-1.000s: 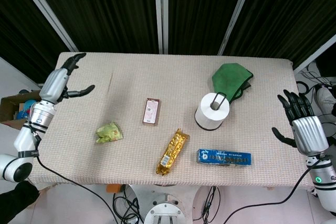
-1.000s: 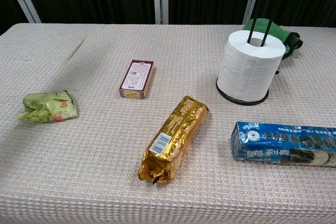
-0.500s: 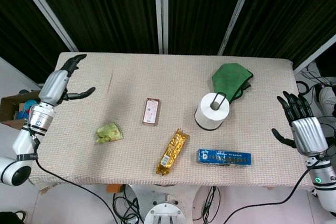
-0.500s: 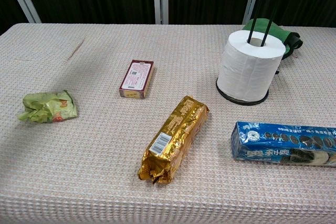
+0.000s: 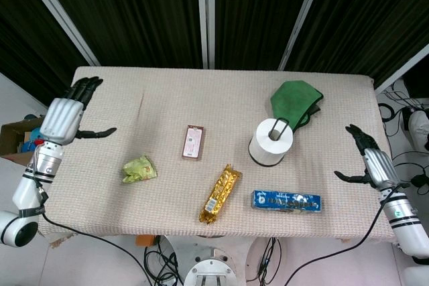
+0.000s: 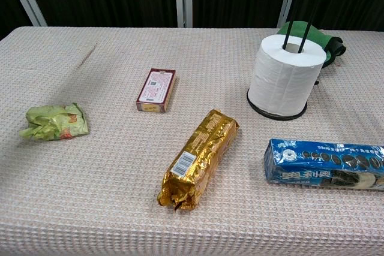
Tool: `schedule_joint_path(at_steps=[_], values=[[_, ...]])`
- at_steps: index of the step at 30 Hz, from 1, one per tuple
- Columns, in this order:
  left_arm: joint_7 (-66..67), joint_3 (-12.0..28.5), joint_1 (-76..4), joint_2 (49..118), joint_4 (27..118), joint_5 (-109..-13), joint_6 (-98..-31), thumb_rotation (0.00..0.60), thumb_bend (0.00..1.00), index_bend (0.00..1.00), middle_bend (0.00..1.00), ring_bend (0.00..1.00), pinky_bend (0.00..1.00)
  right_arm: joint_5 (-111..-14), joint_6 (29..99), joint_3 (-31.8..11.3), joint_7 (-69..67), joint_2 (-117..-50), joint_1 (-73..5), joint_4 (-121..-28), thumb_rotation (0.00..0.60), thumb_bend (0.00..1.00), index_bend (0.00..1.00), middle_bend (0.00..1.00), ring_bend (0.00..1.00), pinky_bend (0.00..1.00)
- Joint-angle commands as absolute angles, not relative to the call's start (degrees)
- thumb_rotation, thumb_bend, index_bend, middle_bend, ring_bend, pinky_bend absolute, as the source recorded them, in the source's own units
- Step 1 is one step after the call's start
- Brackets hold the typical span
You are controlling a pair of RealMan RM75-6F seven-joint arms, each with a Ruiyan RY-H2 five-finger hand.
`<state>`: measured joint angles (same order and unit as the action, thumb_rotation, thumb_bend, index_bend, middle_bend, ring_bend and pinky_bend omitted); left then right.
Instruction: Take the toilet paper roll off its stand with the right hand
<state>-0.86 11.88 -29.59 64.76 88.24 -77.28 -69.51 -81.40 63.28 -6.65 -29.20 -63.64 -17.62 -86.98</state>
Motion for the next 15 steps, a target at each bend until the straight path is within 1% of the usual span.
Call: schedule_joint_path(at_steps=[1, 5, 8, 15], values=[[2.0, 8.1, -26.3, 68.7, 83.3, -79.2, -72.9, 0.281, 0.07, 0.07, 0.07, 0.06, 0.22, -79.4, 56.7, -7.1, -37.8, -66.7, -21.3, -83.4, 0.6, 0.05, 0.0, 0.0, 0.0, 0.0], [3.7, 5.8, -24.7, 71.1, 79.9, -80.5, -73.9, 0.281, 0.07, 0.07, 0.07, 0.06, 0.22, -79.8, 55.1, -8.1, -39.6, -70.6, -23.7, -79.9, 0.6, 0.04, 0.0, 0.0, 0.0, 0.0], [3.4, 4.4, -23.3, 72.8, 78.1, -82.3, -75.9, 0.278, 0.07, 0.06, 0.07, 0.06, 0.22, -79.3, 54.0, -8.9, -39.7, -73.1, -25.3, -78.0, 0.6, 0.04, 0.0, 0.0, 0.0, 0.0], [1.3, 3.0, -21.0, 74.1, 76.9, -84.9, -79.2, 0.278, 0.07, 0.05, 0.07, 0.06, 0.22, -79.1, 50.9, -9.8, -39.2, -75.9, -28.9, -76.2, 0.6, 0.04, 0.0, 0.0, 0.0, 0.0]])
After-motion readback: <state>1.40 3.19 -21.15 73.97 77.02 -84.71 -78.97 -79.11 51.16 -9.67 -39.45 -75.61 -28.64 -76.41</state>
